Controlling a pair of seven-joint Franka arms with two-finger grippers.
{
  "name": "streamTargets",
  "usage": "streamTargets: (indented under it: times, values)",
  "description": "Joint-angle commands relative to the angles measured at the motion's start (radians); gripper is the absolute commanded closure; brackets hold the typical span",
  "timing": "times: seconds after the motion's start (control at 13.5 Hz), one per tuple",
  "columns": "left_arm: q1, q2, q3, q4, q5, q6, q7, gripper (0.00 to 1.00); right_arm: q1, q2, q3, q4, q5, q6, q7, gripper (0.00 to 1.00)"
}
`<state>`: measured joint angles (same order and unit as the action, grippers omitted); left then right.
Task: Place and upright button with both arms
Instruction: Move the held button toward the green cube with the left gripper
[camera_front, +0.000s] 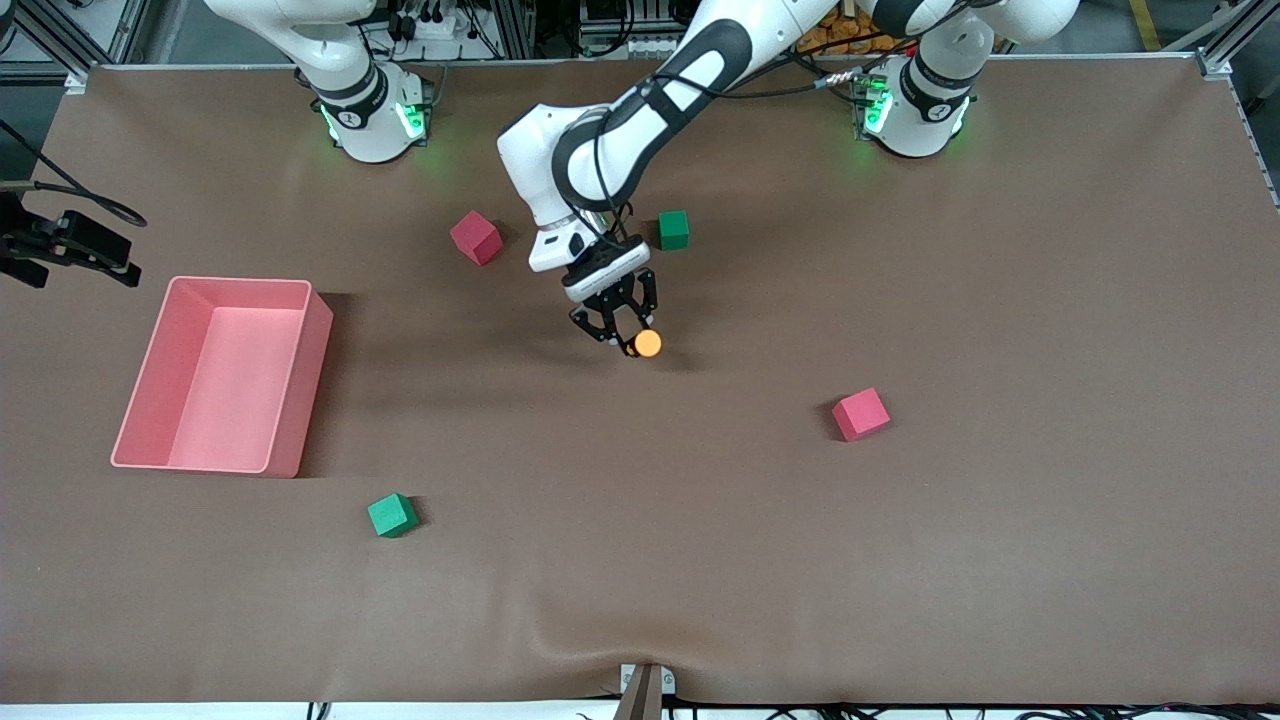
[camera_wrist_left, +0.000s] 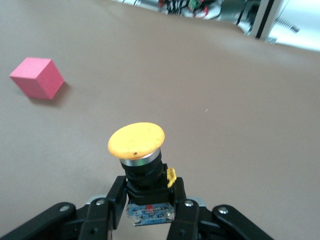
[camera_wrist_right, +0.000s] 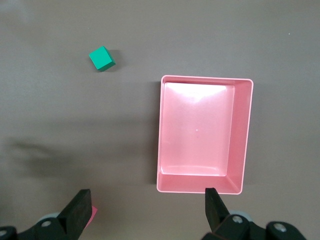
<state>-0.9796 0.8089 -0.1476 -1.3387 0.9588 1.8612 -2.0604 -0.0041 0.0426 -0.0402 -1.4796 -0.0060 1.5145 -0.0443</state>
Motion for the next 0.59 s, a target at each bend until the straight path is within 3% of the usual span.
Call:
streamTargets:
  times: [0.0, 0.52]
  values:
    - [-0.05, 0.021, 0.013, 0.004, 0.096, -0.014, -0.101, 0.92, -0.004, -0.016, -0.003, -0.015, 0.004, -0.005, 0.015, 0.0]
    - [-0.123, 0.171, 0.013, 0.003, 0.334, -0.106, -0.286, 0.92, -0.004, -0.016, -0.003, -0.013, 0.004, -0.008, 0.015, 0.0]
